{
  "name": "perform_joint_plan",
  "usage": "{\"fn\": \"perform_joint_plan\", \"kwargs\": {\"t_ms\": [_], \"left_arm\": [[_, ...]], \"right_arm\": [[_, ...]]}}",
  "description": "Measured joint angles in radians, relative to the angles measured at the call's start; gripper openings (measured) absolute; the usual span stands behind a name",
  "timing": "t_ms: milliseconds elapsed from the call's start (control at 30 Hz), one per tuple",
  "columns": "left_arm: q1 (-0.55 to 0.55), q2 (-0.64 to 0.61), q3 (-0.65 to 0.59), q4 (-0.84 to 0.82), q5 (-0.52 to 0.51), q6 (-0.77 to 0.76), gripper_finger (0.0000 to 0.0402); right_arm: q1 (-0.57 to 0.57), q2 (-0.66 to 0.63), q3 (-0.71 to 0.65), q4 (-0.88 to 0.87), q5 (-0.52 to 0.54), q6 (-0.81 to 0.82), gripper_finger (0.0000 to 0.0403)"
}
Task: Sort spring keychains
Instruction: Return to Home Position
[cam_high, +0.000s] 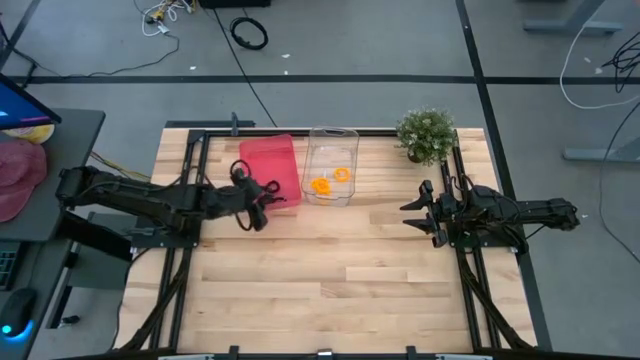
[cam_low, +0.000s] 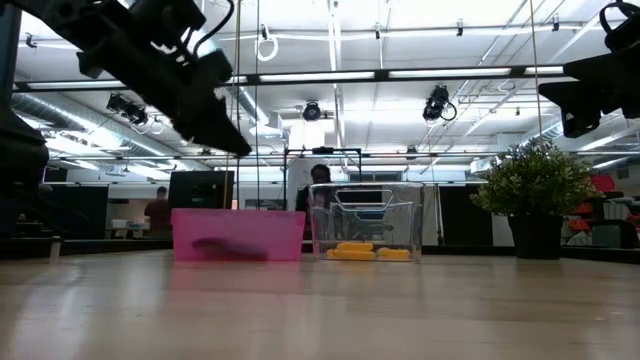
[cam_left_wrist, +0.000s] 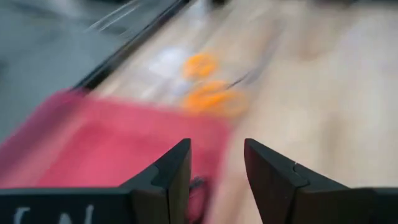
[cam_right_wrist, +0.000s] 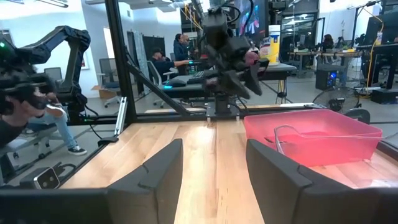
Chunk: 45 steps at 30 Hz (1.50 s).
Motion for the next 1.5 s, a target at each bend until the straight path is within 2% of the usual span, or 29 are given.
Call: {"fn": "perform_joint_plan", "kwargs": {"t_ms": [167, 333, 500, 700, 900, 1500], "left_arm": [[0.0, -0.001, 0.0, 0.2, 0.223, 0.109, 0.0154], [0.0, -0.016, -0.022, 0.241, 0.25, 0.127, 0.0154], [0.051, -0.119, -0.217, 0.501, 0.285, 0.125, 0.0154], [0.13, -0.332, -0.396, 0.589, 0.48, 0.134, 0.0154], [0.154, -0.525, -0.462, 0.568, 0.485, 0.13, 0.0154], [0.146, -0.936, -0.465, 0.322, 0.416, 0.184, 0.0154]], "right_arm": [[0.0, 0.0, 0.0, 0.0, 0.0, 0.0, 0.018], [0.0, 0.0, 0.0, 0.0, 0.0, 0.0, 0.018], [0.0, 0.0, 0.0, 0.002, 0.0, 0.0, 0.018], [0.0, 0.0, 0.0, 0.002, 0.0, 0.0, 0.018], [0.0, 0.0, 0.0, 0.003, 0.0, 0.0, 0.018], [0.0, 0.0, 0.0, 0.003, 0.0, 0.0, 0.018]]}}
